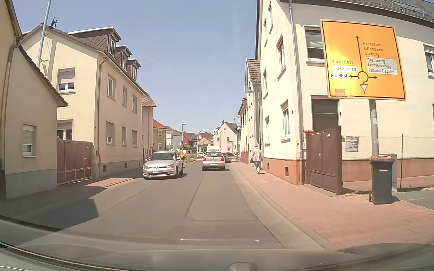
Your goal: Follow the waypoints while adhering to traffic rules and regulations
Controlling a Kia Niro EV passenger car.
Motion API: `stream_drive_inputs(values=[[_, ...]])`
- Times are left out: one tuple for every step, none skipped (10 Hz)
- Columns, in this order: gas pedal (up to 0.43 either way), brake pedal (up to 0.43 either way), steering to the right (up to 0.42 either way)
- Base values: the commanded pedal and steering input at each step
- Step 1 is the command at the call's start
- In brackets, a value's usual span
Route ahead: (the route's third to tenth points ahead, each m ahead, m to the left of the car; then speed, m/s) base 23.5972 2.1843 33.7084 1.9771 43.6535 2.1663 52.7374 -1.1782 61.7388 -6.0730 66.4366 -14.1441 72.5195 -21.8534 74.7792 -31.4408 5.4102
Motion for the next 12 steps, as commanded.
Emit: stream_drive_inputs(values=[[0.000, 0.000, -0.013], [0.000, 0.000, -0.012], [0.000, 0.000, -0.012], [0.000, 0.000, -0.012], [0.000, 0.000, -0.011], [0.000, 0.000, -0.010], [0.000, 0.000, -0.008], [0.000, 0.000, -0.007], [0.000, 0.000, -0.007], [0.000, 0.000, -0.007], [0.000, 0.000, -0.007], [0.000, 0.000, -0.006]])
